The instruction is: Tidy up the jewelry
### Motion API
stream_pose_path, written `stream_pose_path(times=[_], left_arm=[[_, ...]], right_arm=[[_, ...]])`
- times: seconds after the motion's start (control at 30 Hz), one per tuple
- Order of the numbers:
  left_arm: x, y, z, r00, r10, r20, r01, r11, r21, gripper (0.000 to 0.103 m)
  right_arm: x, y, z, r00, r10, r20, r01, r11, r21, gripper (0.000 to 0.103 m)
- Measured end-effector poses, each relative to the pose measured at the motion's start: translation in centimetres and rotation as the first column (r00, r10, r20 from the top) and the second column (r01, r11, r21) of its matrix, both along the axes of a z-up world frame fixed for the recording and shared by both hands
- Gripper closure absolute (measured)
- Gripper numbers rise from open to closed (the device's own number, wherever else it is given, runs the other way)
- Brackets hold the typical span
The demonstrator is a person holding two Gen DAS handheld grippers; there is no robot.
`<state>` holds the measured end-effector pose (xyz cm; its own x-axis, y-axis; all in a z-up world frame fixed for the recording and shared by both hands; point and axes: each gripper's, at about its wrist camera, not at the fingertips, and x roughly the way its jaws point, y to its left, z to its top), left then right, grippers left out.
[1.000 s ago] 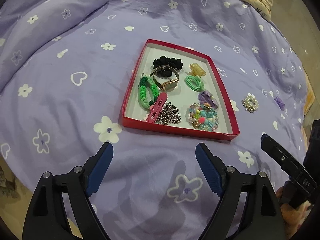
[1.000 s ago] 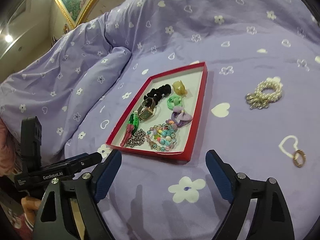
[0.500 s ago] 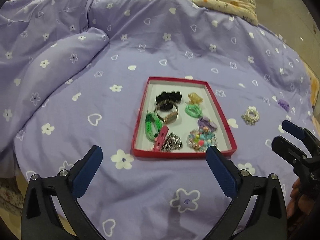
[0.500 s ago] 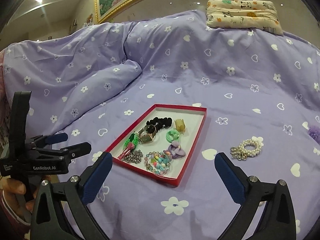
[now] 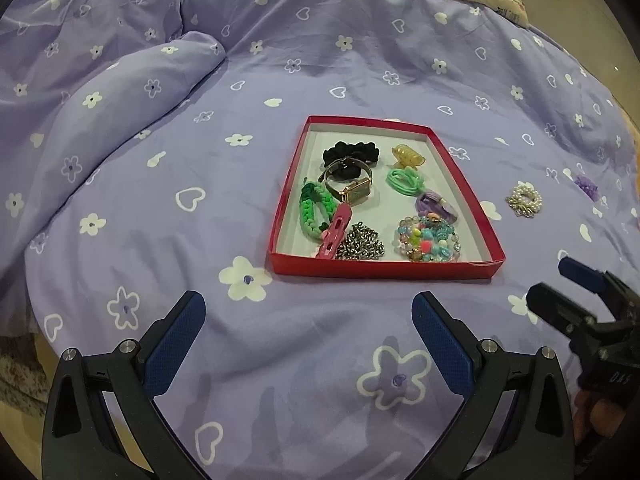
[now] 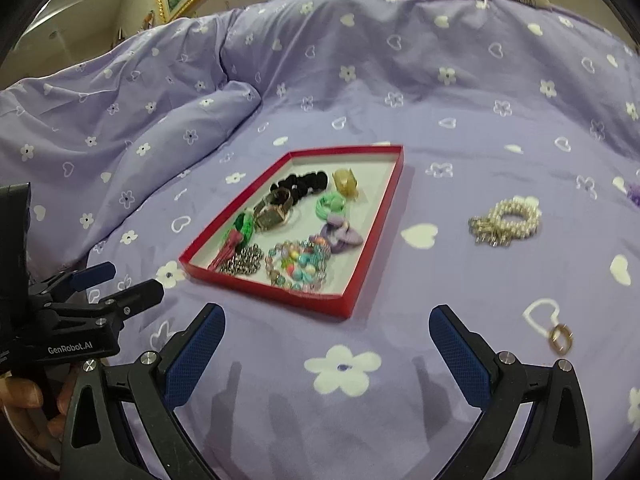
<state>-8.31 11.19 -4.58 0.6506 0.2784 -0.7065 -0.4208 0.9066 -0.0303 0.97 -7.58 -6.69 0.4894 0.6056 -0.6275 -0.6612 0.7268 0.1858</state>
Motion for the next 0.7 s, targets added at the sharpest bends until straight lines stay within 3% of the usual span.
stream_pose_path(times=[0.7], left_arm=[[-1.4, -1.3, 1.0, 0.999, -0.006, 0.042, 0.004, 0.999, 0.041, 0.0]], right_arm=[[-1.4, -0.4, 0.4, 0.999, -0.016, 0.033, 0.015, 1.0, 0.027, 0.0]])
